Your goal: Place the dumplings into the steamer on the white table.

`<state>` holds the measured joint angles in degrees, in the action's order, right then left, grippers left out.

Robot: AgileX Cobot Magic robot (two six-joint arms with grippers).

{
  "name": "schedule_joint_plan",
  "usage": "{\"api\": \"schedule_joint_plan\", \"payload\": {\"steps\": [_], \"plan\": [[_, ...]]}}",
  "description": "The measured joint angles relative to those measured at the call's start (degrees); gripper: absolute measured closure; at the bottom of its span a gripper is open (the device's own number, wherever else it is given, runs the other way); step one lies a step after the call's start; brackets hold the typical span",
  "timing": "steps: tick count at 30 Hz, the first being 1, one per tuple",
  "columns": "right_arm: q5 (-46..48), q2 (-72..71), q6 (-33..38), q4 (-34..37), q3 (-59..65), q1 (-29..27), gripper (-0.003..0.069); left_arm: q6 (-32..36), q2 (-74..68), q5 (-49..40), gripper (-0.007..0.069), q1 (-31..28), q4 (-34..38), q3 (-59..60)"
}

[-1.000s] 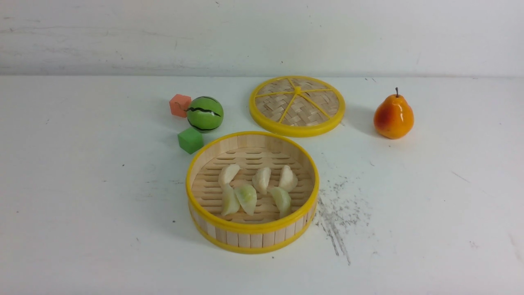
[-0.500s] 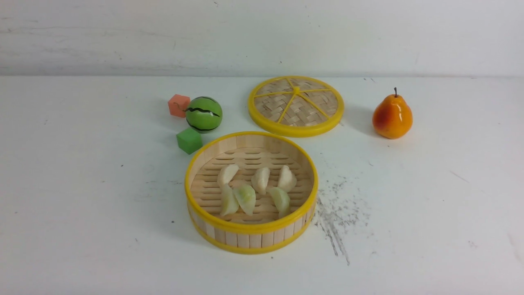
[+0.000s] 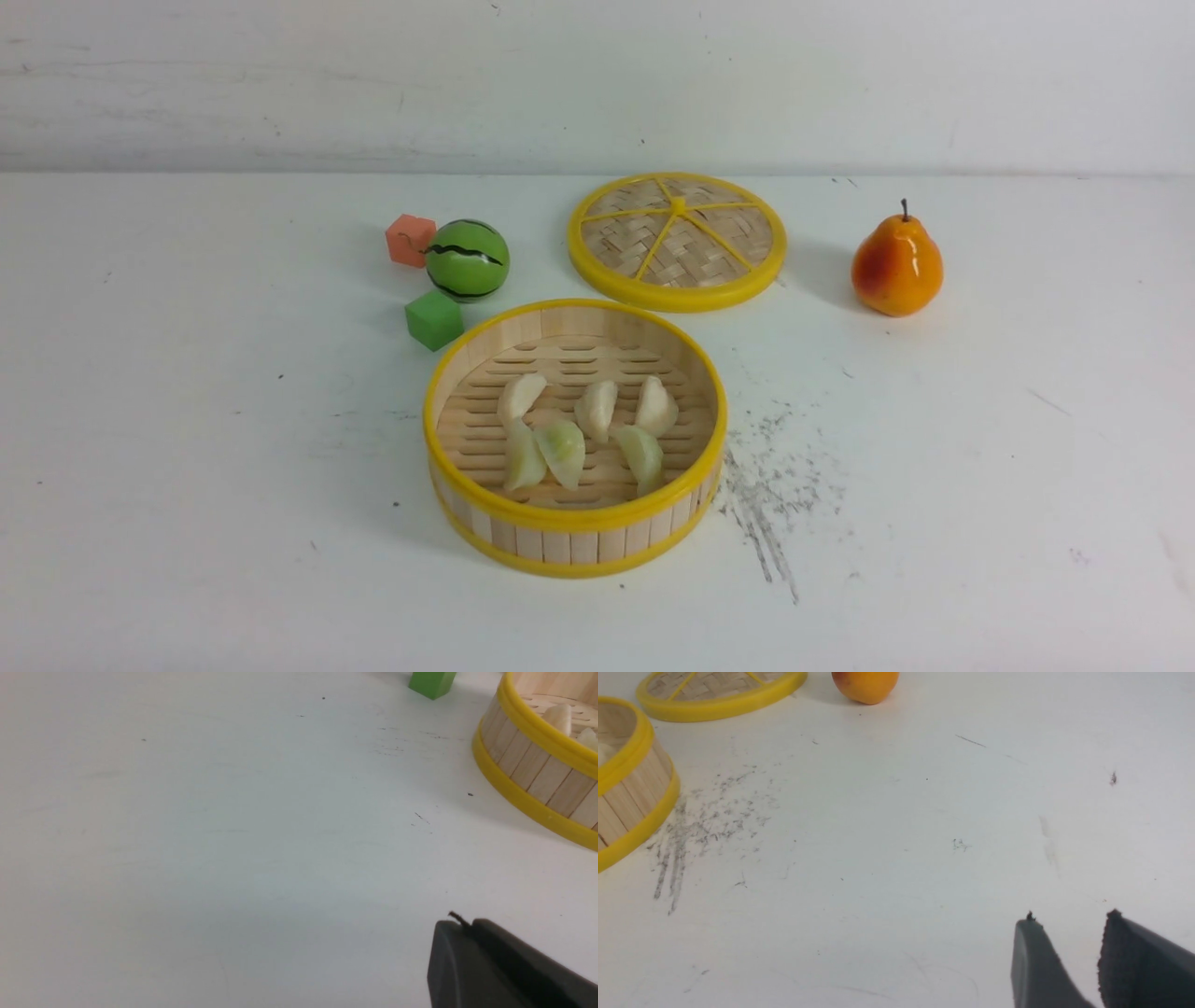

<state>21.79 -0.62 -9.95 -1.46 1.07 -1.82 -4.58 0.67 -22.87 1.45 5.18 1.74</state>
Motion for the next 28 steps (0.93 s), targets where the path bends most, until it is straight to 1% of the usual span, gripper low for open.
{"api": "schedule_joint_plan", "payload": {"steps": [28], "plan": [[0.0, 0.0, 0.0, 0.0, 0.0, 0.0, 0.0420, 0.0, 0.0, 0.0, 0.0606, 0.0, 0.0, 0.0]]}}
